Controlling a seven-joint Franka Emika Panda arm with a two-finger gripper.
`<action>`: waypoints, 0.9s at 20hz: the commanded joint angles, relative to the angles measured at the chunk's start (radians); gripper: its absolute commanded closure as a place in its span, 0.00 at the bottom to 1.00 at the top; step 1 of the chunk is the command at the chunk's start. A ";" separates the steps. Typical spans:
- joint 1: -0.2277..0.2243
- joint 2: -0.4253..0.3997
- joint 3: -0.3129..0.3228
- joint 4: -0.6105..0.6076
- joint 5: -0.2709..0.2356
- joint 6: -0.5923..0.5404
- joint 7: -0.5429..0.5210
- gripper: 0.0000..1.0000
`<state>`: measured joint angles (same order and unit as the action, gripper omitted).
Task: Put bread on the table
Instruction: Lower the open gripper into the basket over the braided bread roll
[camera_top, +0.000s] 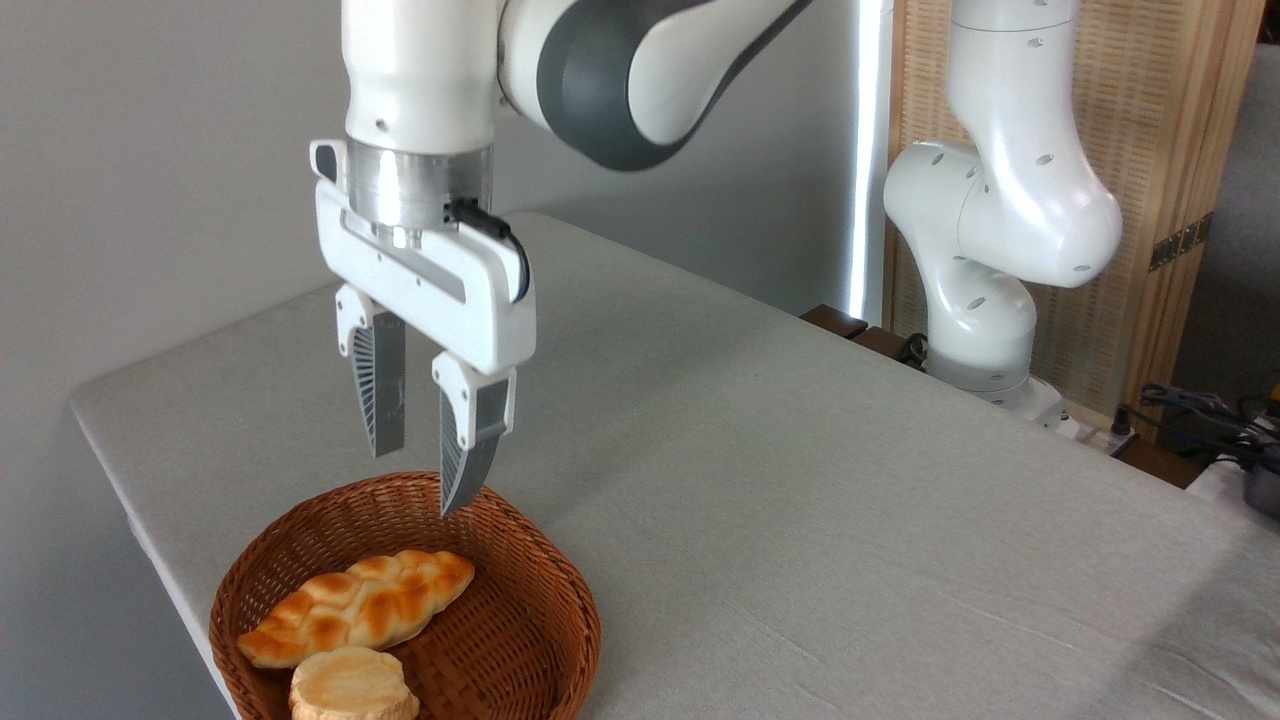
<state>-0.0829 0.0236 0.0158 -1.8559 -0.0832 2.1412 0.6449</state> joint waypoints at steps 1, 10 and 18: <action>-0.001 0.030 -0.002 -0.062 -0.004 0.143 0.016 0.00; -0.001 0.127 -0.017 -0.062 -0.006 0.267 0.016 0.00; 0.000 0.177 -0.051 -0.062 -0.004 0.335 0.016 0.00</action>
<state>-0.0853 0.1945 -0.0256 -1.9155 -0.0832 2.4483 0.6461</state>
